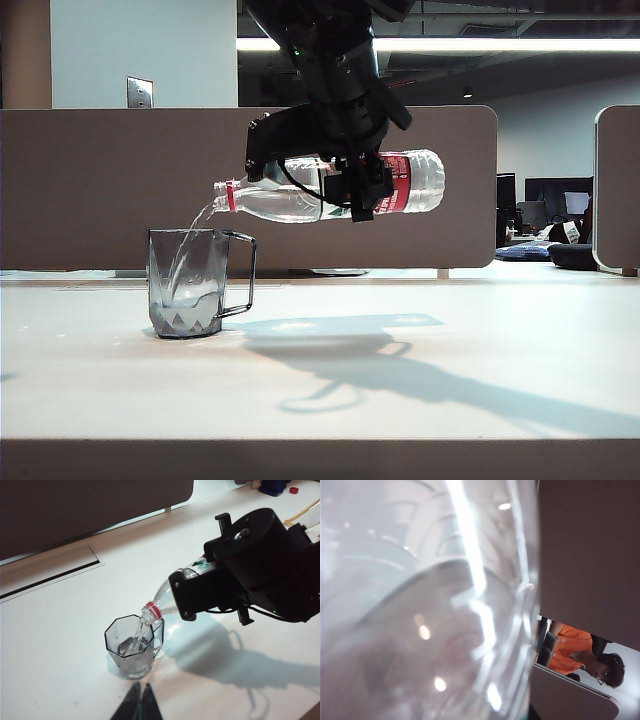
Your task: Pick up the mineral water bottle on the table and pour water into the mug until it's half full.
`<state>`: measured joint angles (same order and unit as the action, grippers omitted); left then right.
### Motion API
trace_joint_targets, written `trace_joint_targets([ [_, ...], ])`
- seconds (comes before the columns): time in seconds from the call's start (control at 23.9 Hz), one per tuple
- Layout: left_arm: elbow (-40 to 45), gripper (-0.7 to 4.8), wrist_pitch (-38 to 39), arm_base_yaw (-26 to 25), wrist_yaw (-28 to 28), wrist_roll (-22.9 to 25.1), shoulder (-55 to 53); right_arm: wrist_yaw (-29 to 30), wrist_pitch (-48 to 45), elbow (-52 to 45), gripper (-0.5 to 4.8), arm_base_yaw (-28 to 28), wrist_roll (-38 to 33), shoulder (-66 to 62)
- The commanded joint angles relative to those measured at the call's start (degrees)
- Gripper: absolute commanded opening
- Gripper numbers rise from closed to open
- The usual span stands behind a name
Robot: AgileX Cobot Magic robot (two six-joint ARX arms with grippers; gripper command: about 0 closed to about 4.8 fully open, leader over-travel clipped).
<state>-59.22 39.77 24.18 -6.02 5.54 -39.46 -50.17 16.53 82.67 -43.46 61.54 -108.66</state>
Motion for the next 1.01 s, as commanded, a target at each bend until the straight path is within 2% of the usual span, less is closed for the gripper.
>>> trace_joint_targets([
  [0.04, -0.31, -0.05, -0.37, 0.11, -0.24, 0.02, 0.15, -1.36, -1.86, 0.59, 2.37, 0.07, -0.02, 0.72],
  [0.54, -0.31, -0.05, -0.39, 0.11, -0.24, 0.04, 0.15, -1.11, -2.29, 0.59, 2.37, 0.09, -1.07, 0.72],
  [0.71, -0.31, -0.05, -0.42, 0.11, -0.22, 0.07, 0.15, 0.96, -3.48, 0.59, 2.37, 0.31, -8.41, 1.33],
  [0.84, -0.31, -0.05, -0.42, 0.11, -0.22, 0.11, 0.15, 6.75, -1.86, 0.59, 2.28, 0.96, -18.69, 3.74],
  [1.01, -0.31, -0.05, -0.44, 0.09, -0.22, 0.11, 0.15, 10.86, -1.38, 0.59, 2.28, 1.75, -22.62, 5.92],
])
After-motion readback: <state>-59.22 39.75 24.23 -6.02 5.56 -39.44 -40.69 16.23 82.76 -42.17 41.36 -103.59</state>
